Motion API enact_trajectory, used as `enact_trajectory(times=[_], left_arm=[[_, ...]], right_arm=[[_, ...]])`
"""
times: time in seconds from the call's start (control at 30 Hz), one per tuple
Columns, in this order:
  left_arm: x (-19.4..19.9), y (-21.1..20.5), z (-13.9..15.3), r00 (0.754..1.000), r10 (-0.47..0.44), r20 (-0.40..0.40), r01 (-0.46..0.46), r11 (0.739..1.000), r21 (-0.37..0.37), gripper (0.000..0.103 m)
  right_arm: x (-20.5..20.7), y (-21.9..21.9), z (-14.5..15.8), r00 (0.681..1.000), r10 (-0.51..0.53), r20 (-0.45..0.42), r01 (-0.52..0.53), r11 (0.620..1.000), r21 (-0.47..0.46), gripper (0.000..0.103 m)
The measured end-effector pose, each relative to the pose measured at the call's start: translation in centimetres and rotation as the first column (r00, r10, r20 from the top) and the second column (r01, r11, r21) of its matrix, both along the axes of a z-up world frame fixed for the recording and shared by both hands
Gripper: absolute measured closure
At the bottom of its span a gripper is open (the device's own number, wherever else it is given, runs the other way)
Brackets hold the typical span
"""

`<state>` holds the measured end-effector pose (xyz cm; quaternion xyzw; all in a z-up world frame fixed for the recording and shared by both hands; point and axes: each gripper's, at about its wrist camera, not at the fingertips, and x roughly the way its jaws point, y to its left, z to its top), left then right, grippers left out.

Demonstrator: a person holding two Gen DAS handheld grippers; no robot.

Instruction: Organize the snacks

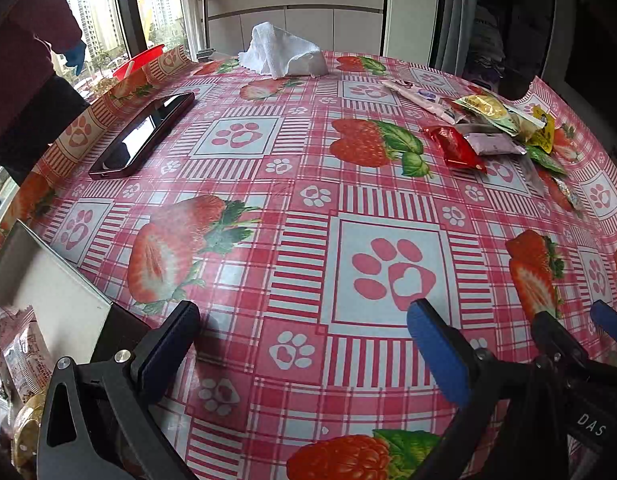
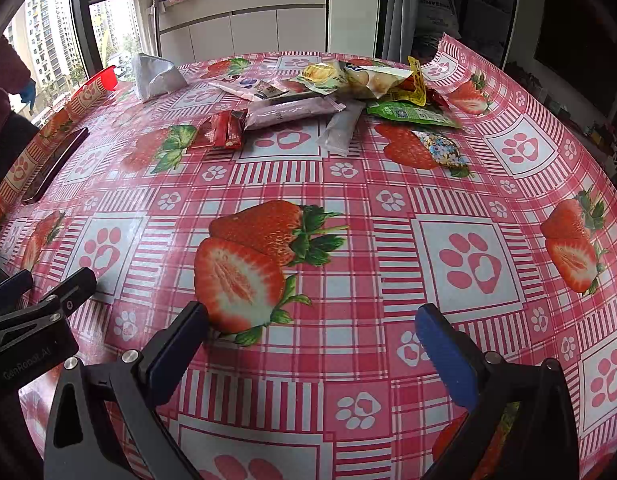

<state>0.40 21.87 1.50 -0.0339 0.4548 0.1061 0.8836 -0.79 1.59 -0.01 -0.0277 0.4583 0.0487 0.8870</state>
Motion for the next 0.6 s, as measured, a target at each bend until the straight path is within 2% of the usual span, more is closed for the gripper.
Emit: enact_trajectory(times=[0.6], left_arm=[[0.05,0.07,-0.05,1.000,0.000,0.000,0.000,1.000,0.000,0.000]], right_arm=[[0.01,-0.01,-0.03,1.000,-0.002,0.000,0.002,1.000,0.000,0.000]])
